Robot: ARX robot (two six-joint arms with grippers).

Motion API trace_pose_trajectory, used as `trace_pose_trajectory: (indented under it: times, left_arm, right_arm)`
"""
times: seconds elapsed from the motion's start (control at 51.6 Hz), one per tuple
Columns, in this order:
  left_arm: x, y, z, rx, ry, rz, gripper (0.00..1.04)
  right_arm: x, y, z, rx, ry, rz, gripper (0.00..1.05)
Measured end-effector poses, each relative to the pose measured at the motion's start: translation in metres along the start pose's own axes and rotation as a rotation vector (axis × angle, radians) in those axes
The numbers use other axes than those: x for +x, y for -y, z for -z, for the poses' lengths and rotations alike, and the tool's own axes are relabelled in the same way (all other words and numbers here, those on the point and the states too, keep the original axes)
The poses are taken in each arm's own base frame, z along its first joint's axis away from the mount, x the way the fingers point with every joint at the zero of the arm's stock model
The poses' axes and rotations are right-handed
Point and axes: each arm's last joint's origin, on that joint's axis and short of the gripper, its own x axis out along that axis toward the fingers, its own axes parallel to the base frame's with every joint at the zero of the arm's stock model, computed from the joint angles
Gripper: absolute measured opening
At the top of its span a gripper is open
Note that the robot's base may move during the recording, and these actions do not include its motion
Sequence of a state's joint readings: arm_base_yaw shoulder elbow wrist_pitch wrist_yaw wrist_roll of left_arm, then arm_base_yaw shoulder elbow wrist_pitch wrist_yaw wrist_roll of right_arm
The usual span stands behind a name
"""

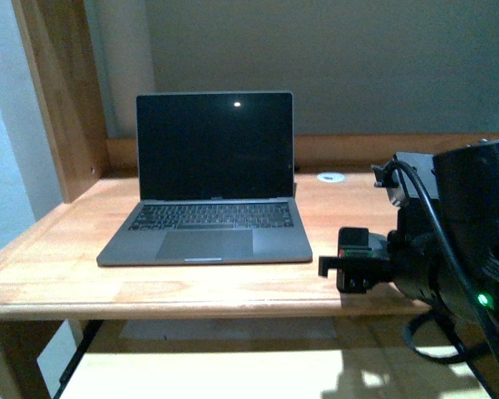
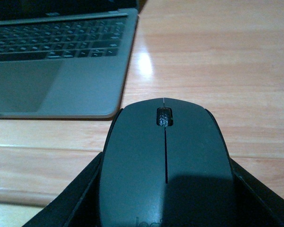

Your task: Place mouse

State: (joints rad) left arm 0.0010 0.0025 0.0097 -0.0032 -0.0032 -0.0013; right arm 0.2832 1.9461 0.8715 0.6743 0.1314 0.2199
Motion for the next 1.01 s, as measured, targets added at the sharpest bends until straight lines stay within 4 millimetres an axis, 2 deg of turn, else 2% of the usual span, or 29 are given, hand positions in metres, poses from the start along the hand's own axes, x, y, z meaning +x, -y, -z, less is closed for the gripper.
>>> trace_pose_trajectory:
  times: [0.097,0.194,0.33,0.407,0.485,0.562,0.64,0.718,0.815,0.873,0.95,1.009]
  left_arm:
    - [0.000,0.000,0.000,0.000,0.000,0.002,0.98]
    - [0.000,0.000,0.000,0.000,0.000,0.002,0.98]
    - [0.000,0.000,0.000,0.000,0.000,0.002,0.98]
    - [0.000,0.000,0.000,0.000,0.000,0.002,0.98]
    - [0.000,0.000,0.000,0.000,0.000,0.002,0.98]
    - [0.000,0.000,0.000,0.000,0.000,0.002,0.98]
    - [0.000,0.000,0.000,0.000,0.000,0.002,0.98]
    - [0.000,0.000,0.000,0.000,0.000,0.002,0.98]
    - [0.000,0.000,0.000,0.000,0.000,0.002,0.98]
    - [0.000,0.000,0.000,0.000,0.000,0.002,0.98]
    - [0.000,0.000,0.000,0.000,0.000,0.002,0.98]
    - [0.000,0.000,0.000,0.000,0.000,0.002,0.98]
  right_arm:
    - [0.027,0.013,-0.004,0.013,-0.021,0.060,0.63]
    - [0.044,0.023,-0.010,0.024,-0.028,0.085,0.63]
    - [0.085,0.058,-0.022,0.056,-0.048,0.158,0.63]
    - [0.098,0.078,-0.022,0.084,-0.070,0.185,0.63]
    - [0.107,0.090,-0.031,0.114,-0.060,0.184,0.63]
    - [0.111,0.094,-0.031,0.124,-0.057,0.170,0.64]
    - [0.111,0.093,-0.032,0.136,-0.032,0.150,0.89]
    - [0.106,0.091,-0.031,0.141,-0.012,0.146,1.00]
    - [0.082,0.084,-0.031,0.147,0.018,0.124,0.98]
    - [0.066,0.077,-0.038,0.158,0.083,0.092,0.98]
    - [0.040,0.064,-0.063,0.163,0.198,0.033,0.97]
    - [0.022,0.060,-0.078,0.083,0.400,0.035,0.84]
